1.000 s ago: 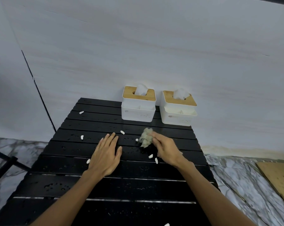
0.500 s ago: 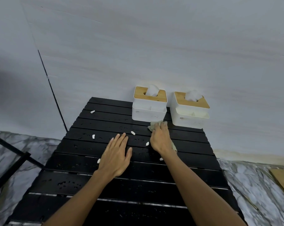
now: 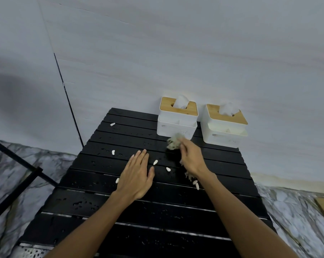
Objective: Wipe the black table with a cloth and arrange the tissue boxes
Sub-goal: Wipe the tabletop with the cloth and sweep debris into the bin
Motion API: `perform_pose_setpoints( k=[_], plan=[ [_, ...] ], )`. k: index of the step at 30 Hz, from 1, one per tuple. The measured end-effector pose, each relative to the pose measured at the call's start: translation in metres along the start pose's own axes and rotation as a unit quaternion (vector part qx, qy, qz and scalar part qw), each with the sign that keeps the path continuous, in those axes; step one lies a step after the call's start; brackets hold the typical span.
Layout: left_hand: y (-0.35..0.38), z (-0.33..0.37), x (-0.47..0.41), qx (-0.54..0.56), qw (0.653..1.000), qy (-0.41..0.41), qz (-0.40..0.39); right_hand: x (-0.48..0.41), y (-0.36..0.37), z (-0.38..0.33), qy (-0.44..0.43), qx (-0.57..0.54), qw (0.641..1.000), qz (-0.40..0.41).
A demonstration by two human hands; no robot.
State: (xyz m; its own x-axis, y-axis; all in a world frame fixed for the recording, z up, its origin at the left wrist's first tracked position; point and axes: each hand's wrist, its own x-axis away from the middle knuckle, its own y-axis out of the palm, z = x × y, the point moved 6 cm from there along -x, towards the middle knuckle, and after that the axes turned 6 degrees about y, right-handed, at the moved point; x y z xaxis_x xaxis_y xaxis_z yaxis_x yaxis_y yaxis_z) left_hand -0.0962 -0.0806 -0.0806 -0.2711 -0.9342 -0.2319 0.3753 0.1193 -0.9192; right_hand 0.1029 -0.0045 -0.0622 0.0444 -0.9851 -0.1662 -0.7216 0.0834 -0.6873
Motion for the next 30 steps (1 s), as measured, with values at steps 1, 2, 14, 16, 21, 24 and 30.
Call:
perform_pose_setpoints(
  k=[1, 2, 14, 16, 21, 24, 30],
  plan=[
    [-0.001, 0.000, 0.000, -0.002, 1.000, 0.001, 0.001, -0.006, 0.003, 0.006, 0.029, 0.019, 0.999, 0.010],
    [-0.001, 0.000, 0.000, -0.003, 1.000, 0.001, 0.001, -0.010, 0.011, 0.007, 0.042, 0.050, 0.998, 0.005],
    [-0.014, -0.012, 0.020, -0.058, 0.998, -0.030, 0.008, 0.051, 0.040, -0.053, -0.141, 0.022, 0.953, -0.268],
    [-0.015, -0.012, 0.022, -0.056, 0.998, -0.025, 0.009, 0.064, 0.018, -0.050, -0.076, -0.024, 0.951, -0.300],
    [-0.015, -0.012, 0.022, -0.045, 0.999, -0.021, 0.013, 0.033, -0.047, -0.016, 0.026, -0.042, 0.991, -0.126],
    [-0.015, -0.011, 0.021, -0.045, 0.999, -0.025, 0.013, 0.021, -0.037, 0.016, 0.029, 0.021, 0.991, -0.126],
    [-0.016, -0.008, 0.023, -0.059, 0.998, -0.024, 0.009, 0.045, -0.011, 0.018, -0.051, 0.083, 0.980, -0.172]
  ],
)
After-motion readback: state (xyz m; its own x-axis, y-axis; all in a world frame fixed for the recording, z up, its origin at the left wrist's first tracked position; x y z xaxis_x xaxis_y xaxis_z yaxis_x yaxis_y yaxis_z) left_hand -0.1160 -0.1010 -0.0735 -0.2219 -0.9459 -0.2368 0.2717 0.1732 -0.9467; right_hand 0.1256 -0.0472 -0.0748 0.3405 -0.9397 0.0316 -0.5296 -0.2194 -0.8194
